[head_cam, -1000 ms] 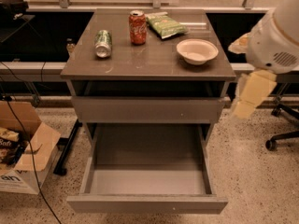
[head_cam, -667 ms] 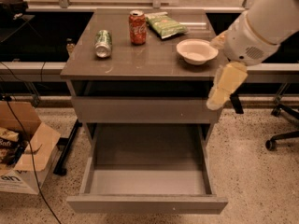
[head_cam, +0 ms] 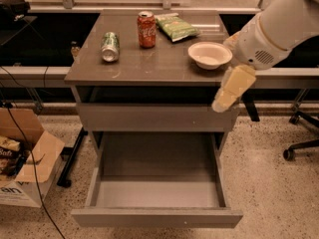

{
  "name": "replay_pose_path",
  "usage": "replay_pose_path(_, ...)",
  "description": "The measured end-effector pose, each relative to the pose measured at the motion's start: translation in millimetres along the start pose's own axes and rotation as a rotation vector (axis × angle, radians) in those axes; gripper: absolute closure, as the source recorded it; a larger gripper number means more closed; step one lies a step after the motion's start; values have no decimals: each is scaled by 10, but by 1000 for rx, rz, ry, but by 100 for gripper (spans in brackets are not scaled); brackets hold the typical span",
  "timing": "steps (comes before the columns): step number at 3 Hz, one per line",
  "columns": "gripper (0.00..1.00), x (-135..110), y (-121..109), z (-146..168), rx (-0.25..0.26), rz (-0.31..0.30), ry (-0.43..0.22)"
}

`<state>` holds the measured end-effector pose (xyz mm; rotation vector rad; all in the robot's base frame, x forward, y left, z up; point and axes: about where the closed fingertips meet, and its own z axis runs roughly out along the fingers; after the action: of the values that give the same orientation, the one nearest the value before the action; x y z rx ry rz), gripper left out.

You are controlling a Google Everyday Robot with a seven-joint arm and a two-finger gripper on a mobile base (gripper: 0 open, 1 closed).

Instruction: Place coke can into middle drawer

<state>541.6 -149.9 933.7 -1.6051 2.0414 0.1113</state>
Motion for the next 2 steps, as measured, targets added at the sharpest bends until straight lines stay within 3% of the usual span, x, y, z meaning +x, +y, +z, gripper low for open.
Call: replay_pose_path(2,0,-362,-521,340,116,70,-121)
